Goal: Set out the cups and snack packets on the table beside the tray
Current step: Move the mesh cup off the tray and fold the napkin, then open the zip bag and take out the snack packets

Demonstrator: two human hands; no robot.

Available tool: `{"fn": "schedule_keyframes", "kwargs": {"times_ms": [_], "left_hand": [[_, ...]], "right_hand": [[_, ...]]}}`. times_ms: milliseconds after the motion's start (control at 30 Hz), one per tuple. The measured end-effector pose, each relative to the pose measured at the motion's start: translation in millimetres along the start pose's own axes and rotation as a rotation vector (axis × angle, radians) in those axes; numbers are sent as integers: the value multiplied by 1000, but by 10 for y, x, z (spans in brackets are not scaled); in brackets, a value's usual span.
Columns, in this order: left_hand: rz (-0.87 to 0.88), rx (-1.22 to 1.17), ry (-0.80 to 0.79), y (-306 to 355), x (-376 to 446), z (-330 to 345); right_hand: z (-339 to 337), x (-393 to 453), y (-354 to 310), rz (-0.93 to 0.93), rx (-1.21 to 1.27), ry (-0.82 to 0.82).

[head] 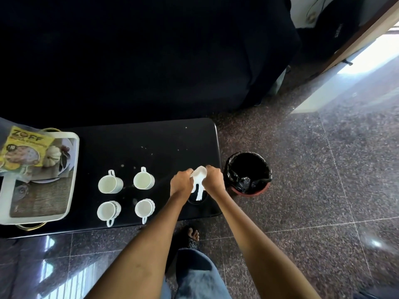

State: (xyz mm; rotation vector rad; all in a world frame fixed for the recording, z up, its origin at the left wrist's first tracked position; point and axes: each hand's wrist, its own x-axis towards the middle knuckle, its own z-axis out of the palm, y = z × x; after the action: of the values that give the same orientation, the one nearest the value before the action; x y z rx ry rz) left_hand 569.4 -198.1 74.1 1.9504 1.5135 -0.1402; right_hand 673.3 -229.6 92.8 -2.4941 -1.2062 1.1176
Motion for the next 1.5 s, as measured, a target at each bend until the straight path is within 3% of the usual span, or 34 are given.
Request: {"fn": "schedule_keyframes", "kwargs": {"times_ms": [367,667,800,1033,1333,1500], "left_hand": [[-70,156,-184,-86,-32,161],[-119,169,-171,-70,-124,83],[-239,9,-93,-53,-113,-205],[-230,-358,115,-583,-198,-1089],[-380,-284,440,-2385,-524,-2519],[-502,-288,465,-3640,-533,-3128]], "right_hand": [[338,-144,194,117,-91,-57],[306,-137,137,8,-241,-1],[188,-110,-158,-142,-263,42],[148,-80,-1148,-345,-189,30],[897,-419,-3231,-635,-282,-128],[1636,-533,-4363,-669,-286,-170]]}}
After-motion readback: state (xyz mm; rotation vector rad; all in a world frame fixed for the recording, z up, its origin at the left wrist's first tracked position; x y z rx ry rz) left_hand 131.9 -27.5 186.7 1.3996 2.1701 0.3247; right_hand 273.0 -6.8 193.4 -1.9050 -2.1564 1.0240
